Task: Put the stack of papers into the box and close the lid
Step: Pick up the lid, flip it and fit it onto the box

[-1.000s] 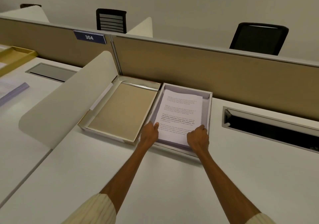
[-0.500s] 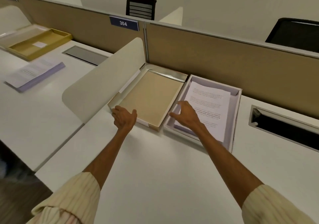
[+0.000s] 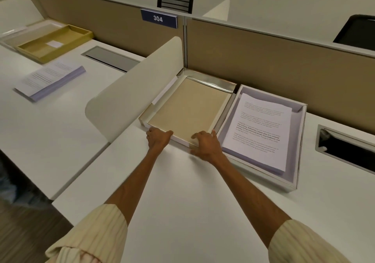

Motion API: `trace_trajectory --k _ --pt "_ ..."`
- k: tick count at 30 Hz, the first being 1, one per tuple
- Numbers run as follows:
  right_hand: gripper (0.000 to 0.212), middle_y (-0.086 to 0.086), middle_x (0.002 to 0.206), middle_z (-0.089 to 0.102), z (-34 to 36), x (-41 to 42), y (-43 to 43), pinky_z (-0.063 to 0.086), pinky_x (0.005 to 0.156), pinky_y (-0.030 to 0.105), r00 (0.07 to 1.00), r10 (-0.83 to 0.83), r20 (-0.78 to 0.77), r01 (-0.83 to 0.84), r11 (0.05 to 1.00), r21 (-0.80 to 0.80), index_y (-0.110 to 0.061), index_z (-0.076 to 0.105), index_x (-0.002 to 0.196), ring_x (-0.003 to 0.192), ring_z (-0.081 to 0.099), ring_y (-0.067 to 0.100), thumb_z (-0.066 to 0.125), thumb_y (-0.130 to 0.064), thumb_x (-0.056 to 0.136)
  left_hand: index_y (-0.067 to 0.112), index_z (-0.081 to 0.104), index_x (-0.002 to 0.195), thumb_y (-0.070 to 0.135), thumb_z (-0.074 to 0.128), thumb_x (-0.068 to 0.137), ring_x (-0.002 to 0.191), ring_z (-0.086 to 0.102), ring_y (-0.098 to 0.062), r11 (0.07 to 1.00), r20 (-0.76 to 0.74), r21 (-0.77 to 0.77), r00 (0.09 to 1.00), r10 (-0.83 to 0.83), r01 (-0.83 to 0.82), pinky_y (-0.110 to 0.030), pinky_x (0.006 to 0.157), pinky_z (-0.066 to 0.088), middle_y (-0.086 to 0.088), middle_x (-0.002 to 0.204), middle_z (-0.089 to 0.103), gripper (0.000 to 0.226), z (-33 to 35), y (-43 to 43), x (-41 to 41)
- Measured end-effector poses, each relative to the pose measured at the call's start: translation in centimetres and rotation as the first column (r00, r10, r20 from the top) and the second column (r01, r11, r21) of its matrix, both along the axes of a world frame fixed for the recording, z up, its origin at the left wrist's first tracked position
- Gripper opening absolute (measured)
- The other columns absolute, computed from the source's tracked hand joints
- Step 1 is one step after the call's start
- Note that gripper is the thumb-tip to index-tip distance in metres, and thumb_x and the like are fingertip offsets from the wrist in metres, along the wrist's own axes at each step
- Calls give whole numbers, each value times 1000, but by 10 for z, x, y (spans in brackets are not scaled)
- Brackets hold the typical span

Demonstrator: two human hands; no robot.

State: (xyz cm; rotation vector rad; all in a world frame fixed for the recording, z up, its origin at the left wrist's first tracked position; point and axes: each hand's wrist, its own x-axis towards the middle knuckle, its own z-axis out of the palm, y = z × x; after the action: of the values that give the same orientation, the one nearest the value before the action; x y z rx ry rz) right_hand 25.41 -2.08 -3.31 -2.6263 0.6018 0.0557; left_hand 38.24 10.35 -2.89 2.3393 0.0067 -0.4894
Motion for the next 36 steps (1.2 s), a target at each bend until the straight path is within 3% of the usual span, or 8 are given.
trace_trajectory --k 3,11,15,20,23,28,33,36 --pt "26 6 106 73 -9 2 -2 4 122 46 999 -15 34 17 998 -63 -16 74 102 109 62 23 61 -34 90 -11 33 137 23 73 77 121 52 -42 998 -19 -56 1000 20 -21 -45 94 49 -27 138 42 79 -2 -3 5" --pt "30 7 71 71 -17 8 -2 8 123 46 999 -47 19 49 991 -122 -15 58 59 81 64 25 62 -21 88 -3 35 125 -1 72 73 97 58 -29 907 -77 -378 982 172 -188 -28 77 46 -21 124 57 65 -9 -11 7" --pt "14 4 89 74 -14 4 -3 5 123 45 997 -54 56 56 998 -43 -12 74 81 92 66 23 64 -21 86 -3 36 132 -16 70 69 97 56 -26 756 -208 -581 953 221 -302 -32 82 51 -18 118 57 73 -4 -11 8" --pt "38 4 113 72 3 2 -13 22 118 45 998 -28 51 21 991 135 -13 72 106 108 63 22 63 -43 85 -4 50 127 -17 78 62 109 64 -36 717 -186 -656 971 151 -237 -45 95 56 -23 123 62 72 8 -9 7" --pt "60 6 131 62 22 1 -21 42 101 39 998 -27 54 12 963 269 -12 62 125 119 56 25 61 -56 84 5 38 133 -14 78 65 106 59 -30 711 -100 -694 993 62 -114 -37 86 57 -13 119 54 81 19 -10 -4" --pt "59 8 144 50 60 6 -34 39 95 34 953 -217 210 87 864 497 -17 50 138 127 50 24 52 -47 87 13 27 139 -7 80 67 113 55 -26 746 144 -657 990 -16 107 -12 68 56 -9 126 49 92 34 -13 -26" --pt "62 11 146 48 120 20 -41 40 95 35 837 -418 353 91 743 663 -16 41 142 130 50 26 46 -53 93 13 24 142 -4 84 66 124 55 -26 746 315 -605 944 -97 279 -34 97 55 -11 139 48 99 45 -23 -52" --pt "72 11 144 51 157 19 -44 44 103 46 769 -506 390 61 665 744 -16 37 145 128 53 26 54 -56 88 15 24 145 6 87 67 122 52 -16 764 382 -539 912 -153 354 -37 100 52 -12 146 47 101 47 -33 -69"
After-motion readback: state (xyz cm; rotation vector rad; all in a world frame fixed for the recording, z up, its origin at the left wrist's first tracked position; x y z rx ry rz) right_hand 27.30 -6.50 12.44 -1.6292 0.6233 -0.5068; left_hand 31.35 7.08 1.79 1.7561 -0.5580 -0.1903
